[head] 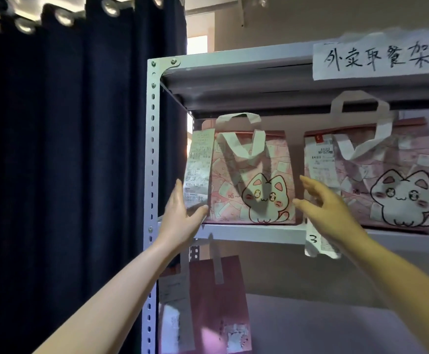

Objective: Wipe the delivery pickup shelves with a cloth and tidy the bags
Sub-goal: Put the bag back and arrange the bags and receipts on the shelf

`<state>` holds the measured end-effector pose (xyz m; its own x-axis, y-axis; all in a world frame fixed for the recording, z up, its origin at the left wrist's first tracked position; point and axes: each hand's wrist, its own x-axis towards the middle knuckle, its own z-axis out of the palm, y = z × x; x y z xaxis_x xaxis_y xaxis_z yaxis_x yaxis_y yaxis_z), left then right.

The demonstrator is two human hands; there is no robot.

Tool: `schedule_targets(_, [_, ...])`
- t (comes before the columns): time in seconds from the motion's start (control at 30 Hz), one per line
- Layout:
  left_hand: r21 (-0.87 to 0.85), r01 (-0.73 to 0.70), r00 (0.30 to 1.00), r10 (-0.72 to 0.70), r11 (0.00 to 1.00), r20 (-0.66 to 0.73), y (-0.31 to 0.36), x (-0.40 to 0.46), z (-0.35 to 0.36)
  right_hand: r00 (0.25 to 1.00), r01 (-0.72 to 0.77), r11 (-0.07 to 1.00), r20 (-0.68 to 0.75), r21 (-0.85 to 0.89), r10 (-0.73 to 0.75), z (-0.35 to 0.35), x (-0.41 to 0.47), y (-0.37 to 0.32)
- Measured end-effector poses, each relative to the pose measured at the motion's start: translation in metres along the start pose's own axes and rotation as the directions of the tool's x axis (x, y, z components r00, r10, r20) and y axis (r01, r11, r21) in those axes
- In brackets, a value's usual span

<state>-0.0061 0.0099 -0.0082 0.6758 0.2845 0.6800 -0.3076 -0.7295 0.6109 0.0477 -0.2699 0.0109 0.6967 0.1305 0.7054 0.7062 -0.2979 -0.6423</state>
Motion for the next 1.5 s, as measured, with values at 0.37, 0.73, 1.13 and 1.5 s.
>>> schedule_targets(0.37, [0.155, -0.503, 0.864, 0.495, 0.85, 0.09, 0.089, -0.004, 0.082, 0.889, -0.065, 0.99, -0.457, -0.124, 0.001, -0.095, 0.008, 0.04])
schedule_targets(0.73, [0.122, -0.507, 0.862, 0.499, 0.853, 0.093, 0.165, 0.007, 0.185, 0.864, -0.256, 0.953, -0.405, 0.16, 0.3, -0.192, 0.03, 0.114])
schedule_targets(1.13, [0.235, -0.337, 0.938, 0.347, 0.912, -0.001, 0.173, 0.005, 0.197, 0.973, -0.156, 0.975, -0.146, 0.159, 0.18, -0.174, 0.036, 0.124])
schedule_targets(1.5, [0.407, -0.468, 0.836, 0.543, 0.784, -0.085, 0.296, -0.014, 0.262, 0.998, -0.051, 0.992, -0.047, -0.118, 0.046, -0.29, 0.012, 0.129])
